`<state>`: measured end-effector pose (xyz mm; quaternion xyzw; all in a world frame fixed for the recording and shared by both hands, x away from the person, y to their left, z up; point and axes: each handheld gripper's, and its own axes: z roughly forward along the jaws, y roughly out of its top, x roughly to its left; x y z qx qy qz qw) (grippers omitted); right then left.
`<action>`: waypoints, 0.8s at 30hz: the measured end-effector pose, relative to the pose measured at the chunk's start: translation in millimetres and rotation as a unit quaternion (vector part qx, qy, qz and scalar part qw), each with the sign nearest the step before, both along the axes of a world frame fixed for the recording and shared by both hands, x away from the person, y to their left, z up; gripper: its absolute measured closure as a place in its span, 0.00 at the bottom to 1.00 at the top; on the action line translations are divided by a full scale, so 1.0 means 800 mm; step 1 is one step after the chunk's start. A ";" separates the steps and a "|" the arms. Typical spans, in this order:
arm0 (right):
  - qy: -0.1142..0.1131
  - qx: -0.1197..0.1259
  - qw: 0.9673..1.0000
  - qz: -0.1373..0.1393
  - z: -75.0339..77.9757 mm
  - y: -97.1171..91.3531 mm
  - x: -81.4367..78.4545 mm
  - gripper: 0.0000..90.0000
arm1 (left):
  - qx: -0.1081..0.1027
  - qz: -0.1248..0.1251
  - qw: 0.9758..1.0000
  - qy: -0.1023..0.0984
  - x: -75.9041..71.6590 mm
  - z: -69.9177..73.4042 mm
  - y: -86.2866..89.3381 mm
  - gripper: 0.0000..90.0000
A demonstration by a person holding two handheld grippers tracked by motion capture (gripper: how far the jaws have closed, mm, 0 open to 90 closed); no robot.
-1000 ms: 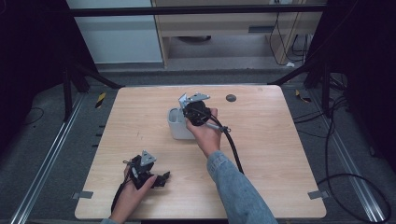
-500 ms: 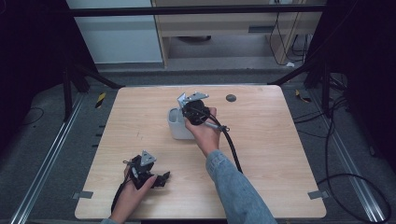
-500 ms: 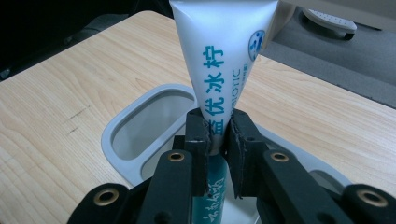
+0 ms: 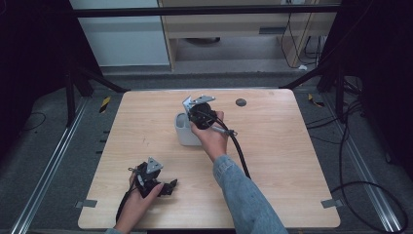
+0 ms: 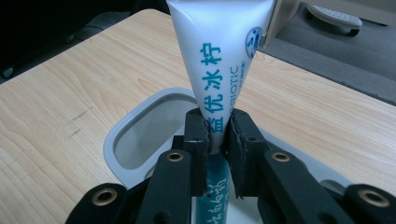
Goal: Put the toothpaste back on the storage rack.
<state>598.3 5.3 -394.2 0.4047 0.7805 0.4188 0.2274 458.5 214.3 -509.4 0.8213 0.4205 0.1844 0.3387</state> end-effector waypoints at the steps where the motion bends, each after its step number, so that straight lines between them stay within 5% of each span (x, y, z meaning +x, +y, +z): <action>1: 0.000 0.000 1.000 0.000 0.000 0.000 0.000 0.87 | 0.000 0.000 1.000 0.000 0.000 0.000 0.000 0.00; 24: 0.009 0.007 1.000 0.009 0.001 0.002 -0.001 0.79 | -0.001 0.001 1.000 0.000 0.000 0.000 0.000 0.00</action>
